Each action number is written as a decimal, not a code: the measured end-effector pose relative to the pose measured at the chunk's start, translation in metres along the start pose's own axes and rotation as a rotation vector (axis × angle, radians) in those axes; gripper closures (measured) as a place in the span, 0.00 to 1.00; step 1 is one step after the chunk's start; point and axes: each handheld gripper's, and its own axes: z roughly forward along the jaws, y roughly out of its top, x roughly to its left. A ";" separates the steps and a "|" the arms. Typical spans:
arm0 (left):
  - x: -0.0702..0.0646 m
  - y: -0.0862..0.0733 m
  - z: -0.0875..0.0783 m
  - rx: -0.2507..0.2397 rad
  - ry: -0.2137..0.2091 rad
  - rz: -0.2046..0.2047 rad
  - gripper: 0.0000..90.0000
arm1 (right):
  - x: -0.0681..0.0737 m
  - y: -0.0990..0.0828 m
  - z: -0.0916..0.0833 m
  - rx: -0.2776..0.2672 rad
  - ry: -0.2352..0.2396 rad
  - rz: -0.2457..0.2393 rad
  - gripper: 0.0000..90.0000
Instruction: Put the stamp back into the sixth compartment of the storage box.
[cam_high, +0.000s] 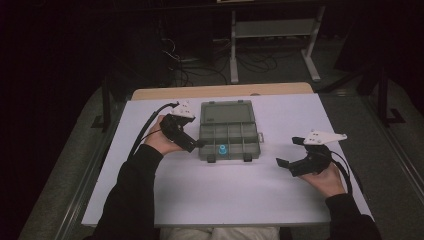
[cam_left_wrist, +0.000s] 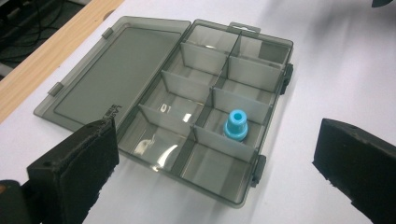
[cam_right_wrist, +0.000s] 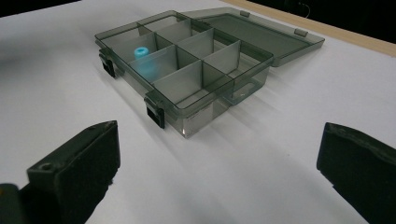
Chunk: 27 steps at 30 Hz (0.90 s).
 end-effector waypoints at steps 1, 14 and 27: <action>0.000 0.000 -0.001 -0.002 0.003 0.000 0.00 | 0.000 0.000 0.000 0.001 0.000 0.001 0.00; -0.001 -0.010 -0.014 -0.016 0.030 0.002 0.00 | 0.000 0.000 0.000 0.000 -0.001 0.000 0.00; 0.001 -0.028 -0.033 -0.027 0.064 -0.023 0.00 | 0.000 -0.001 0.001 0.001 -0.004 -0.003 0.00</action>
